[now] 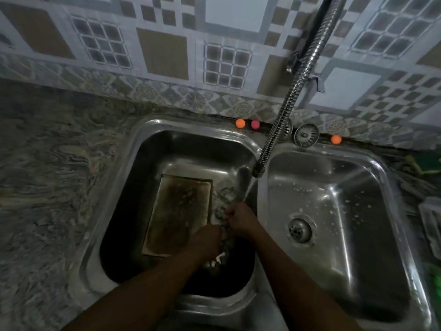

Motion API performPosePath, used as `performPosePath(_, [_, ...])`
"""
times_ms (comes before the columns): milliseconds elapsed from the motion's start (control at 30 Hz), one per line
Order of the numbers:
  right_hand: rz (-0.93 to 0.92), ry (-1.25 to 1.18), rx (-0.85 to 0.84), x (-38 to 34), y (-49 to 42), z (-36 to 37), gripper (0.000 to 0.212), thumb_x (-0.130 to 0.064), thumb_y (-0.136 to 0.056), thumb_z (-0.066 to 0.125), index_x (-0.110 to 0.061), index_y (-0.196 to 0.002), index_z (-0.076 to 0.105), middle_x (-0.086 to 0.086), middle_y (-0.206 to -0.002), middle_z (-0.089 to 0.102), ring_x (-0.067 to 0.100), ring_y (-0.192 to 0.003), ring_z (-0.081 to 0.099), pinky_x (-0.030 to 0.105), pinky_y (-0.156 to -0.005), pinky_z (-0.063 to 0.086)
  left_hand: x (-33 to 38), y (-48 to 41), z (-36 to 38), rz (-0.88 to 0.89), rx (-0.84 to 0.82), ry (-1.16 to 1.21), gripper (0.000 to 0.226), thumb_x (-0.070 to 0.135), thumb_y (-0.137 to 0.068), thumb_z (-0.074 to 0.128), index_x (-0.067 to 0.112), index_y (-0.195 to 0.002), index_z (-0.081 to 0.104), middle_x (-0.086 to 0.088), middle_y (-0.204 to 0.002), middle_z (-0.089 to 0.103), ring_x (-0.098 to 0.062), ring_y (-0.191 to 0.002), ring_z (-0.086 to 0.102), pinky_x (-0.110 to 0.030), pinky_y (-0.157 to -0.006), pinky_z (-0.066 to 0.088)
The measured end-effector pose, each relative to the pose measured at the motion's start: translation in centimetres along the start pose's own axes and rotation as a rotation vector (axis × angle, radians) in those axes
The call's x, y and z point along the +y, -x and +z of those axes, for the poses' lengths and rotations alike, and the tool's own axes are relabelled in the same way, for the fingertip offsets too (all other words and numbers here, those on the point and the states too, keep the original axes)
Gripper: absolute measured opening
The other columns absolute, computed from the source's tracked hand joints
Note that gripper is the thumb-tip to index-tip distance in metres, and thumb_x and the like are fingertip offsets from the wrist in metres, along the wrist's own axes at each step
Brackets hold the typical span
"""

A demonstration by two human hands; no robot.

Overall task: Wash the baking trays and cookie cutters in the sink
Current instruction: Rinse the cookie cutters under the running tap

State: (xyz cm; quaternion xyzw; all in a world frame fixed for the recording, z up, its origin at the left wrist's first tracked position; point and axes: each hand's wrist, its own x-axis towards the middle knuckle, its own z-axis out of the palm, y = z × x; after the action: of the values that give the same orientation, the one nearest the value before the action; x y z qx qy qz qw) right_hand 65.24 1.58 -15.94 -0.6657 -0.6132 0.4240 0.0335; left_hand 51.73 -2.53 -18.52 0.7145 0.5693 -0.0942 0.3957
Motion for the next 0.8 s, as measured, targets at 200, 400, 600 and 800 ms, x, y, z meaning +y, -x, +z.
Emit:
performPosePath(200, [0.041,-0.209,0.050,0.3,-0.5,0.0,0.019,-0.005,-0.090,0.050,-0.014,-0.075,0.058,0.002,-0.074,0.056,0.015,-0.072,0.055,0.028,-0.071,0.045,-0.3,-1.5,2.0,-0.027,-0.074,-0.030,0.033,0.017,-0.096,0.054,0.014,-0.129,0.057,-0.010,-0.130,0.060,-0.026,-0.114,0.061,-0.034,-0.095,0.051])
performPosePath(400, [0.014,-0.490,0.139,0.5,-0.3,-1.2,0.029,-0.017,-0.095,0.047,-0.017,-0.071,0.064,0.002,-0.074,0.065,0.016,-0.072,0.062,0.035,-0.073,0.050,0.0,-1.2,0.0,-0.087,0.103,-0.078,0.034,0.032,-0.090,0.056,0.008,-0.113,0.062,-0.015,-0.116,0.064,-0.031,-0.109,0.063,-0.033,-0.086,0.050])
performPosePath(600, [-0.094,-0.380,0.238,-0.8,1.7,-5.4,0.026,-0.028,-0.098,0.051,-0.011,-0.095,0.071,0.003,-0.086,0.071,0.013,-0.081,0.067,0.031,-0.077,0.052,2.3,-2.2,-6.3,-0.066,0.460,0.401,0.016,0.019,-0.086,0.065,0.007,-0.089,0.073,-0.010,-0.084,0.074,-0.021,-0.078,0.069,-0.027,-0.068,0.049])
performPosePath(800, [-0.149,-0.827,0.429,-2.1,3.9,-7.8,0.027,-0.007,-0.092,0.061,-0.009,-0.119,0.065,0.012,-0.096,0.073,0.020,-0.080,0.068,0.036,-0.071,0.057,8.0,-1.1,-10.2,0.125,0.630,0.918,0.020,0.018,-0.086,0.068,0.018,-0.105,0.075,0.003,-0.079,0.072,0.003,-0.061,0.065,-0.021,-0.059,0.051])
